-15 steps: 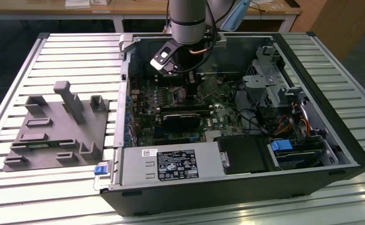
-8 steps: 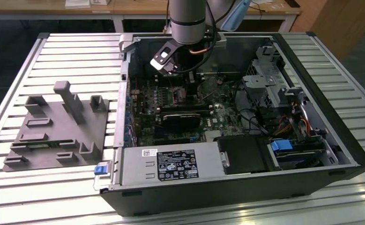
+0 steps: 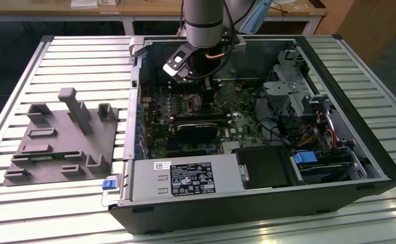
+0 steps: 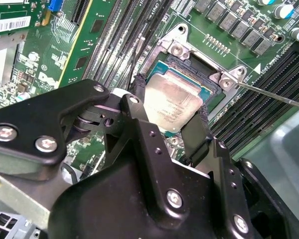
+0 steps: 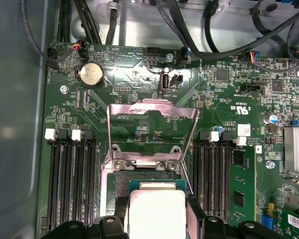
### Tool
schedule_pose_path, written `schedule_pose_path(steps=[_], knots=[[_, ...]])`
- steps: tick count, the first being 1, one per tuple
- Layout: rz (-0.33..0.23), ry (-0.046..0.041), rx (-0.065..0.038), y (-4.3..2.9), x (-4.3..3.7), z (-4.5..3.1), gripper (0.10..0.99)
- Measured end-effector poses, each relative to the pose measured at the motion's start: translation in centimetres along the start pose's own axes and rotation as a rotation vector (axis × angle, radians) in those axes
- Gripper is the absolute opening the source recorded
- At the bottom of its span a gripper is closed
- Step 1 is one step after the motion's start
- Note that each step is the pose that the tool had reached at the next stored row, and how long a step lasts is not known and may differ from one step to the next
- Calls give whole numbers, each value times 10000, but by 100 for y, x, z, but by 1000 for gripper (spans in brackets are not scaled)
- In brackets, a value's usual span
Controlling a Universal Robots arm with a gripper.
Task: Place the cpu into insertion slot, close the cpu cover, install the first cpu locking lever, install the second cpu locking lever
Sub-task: 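Place the cpu into insertion slot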
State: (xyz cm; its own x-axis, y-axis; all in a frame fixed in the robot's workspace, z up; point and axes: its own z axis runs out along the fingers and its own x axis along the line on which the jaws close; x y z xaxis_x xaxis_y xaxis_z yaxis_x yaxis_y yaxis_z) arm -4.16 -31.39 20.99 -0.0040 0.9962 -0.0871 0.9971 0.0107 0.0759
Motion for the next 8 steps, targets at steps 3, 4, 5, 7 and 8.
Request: schedule_pose_path(steps=[3, 4, 5, 7, 8], knots=[[0, 7, 0, 2, -1, -24, 541], [0, 11, 0, 3, -2, -29, 541], [0, 21, -2, 3, -1, -29, 541], [-48, 34, -7, 3, -1, -29, 541], [-93, 40, -11, 3, -1, -29, 541]])
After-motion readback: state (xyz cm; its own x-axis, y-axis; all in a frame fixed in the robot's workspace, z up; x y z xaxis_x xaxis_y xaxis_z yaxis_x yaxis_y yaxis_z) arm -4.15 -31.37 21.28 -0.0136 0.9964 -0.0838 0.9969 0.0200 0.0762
